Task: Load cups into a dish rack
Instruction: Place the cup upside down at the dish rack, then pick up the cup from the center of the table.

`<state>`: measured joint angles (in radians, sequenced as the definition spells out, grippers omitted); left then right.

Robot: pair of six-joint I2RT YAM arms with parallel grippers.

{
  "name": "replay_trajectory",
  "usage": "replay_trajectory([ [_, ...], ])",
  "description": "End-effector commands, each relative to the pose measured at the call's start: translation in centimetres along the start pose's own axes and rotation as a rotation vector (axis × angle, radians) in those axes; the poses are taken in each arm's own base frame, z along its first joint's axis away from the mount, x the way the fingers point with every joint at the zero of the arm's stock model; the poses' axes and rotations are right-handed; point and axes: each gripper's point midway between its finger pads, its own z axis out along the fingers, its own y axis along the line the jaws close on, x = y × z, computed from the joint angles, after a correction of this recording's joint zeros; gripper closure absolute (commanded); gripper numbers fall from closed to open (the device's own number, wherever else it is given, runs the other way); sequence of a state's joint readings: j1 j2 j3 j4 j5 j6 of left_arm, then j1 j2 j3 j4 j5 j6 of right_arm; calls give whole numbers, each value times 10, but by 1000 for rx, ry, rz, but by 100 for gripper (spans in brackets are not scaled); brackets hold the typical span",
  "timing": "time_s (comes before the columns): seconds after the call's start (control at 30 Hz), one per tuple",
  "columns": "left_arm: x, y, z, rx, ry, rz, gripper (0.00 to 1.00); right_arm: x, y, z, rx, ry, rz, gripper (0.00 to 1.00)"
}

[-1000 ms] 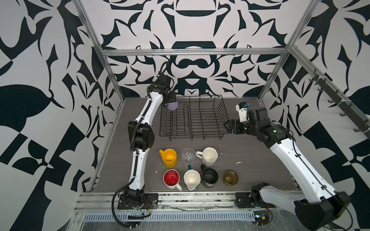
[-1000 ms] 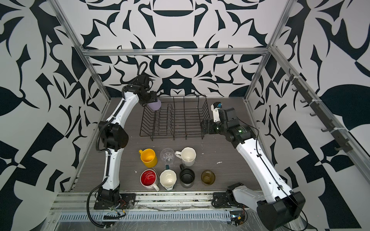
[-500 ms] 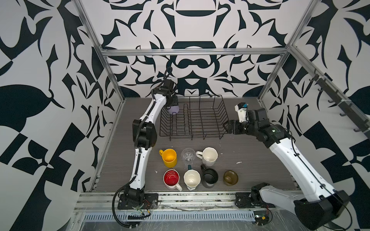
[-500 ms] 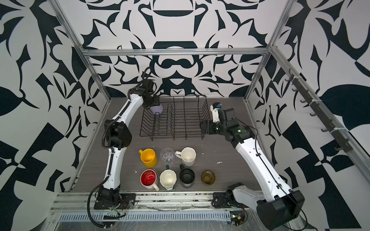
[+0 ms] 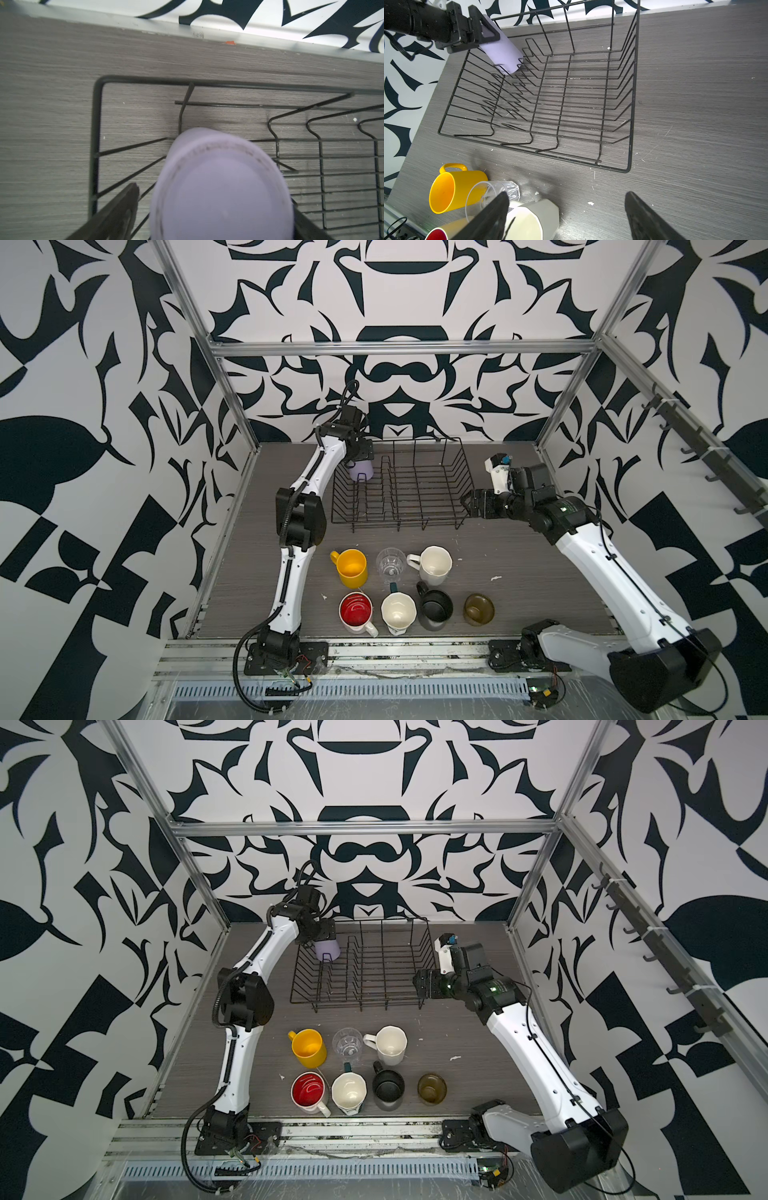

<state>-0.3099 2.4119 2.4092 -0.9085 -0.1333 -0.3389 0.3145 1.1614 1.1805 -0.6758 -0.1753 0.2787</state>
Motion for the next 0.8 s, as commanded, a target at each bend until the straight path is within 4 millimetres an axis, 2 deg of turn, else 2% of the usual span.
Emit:
replay_trajectory([
  [0.0,-10,-3,-28,13,-38,0,4,-8,2,-3,-10,-32,0,12],
  [0.1,-22,-6,-51,33,-90,-7,3,-3,-2,-3,14,-9,4,14],
  [0.2,-36,-8,-82,58,-175,-15,2,8,-6,-1,35,42,9,19],
  [0.3,-54,-10,-120,89,-292,-23,1,22,-5,1,36,92,9,23],
  [0.43,-64,-10,-167,125,-411,-31,1,49,1,0,59,164,-11,25],
  [0.6,-61,-7,-219,165,-533,-34,1,88,17,-1,86,264,-57,27],
  [0.77,-45,2,-255,194,-623,-44,1,121,20,2,100,332,-42,32],
])
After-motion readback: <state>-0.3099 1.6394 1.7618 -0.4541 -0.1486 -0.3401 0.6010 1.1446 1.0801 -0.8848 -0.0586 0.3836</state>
